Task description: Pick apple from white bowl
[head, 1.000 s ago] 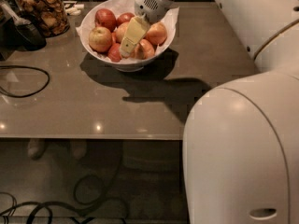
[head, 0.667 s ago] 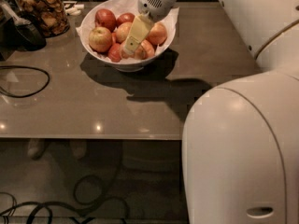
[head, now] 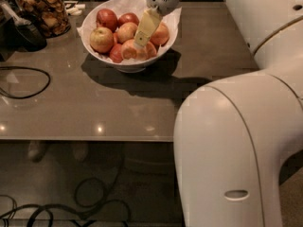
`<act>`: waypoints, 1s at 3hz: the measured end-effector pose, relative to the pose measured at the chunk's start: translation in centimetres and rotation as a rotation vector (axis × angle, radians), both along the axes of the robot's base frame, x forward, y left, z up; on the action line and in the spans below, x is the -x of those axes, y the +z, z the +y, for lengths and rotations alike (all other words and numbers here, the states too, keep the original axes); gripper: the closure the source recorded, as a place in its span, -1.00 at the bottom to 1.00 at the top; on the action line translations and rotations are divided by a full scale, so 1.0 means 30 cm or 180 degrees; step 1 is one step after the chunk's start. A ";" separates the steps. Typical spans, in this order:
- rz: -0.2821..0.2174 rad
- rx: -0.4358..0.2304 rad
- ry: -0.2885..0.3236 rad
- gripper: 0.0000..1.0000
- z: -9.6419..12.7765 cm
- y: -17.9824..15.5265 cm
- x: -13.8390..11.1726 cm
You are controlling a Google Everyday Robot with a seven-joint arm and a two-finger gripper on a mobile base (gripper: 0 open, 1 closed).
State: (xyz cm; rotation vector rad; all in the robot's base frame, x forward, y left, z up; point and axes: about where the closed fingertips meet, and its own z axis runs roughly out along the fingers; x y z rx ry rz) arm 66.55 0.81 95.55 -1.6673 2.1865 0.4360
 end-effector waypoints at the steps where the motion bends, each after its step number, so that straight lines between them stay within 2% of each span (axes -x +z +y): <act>1: -0.0010 -0.0009 0.0044 -0.20 0.014 -0.011 -0.026; 3: 0.0109 -0.0079 0.0155 -0.18 0.084 -0.063 -0.032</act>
Offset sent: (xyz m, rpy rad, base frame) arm -0.0018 0.0174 -0.0176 -0.0071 0.0939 0.0852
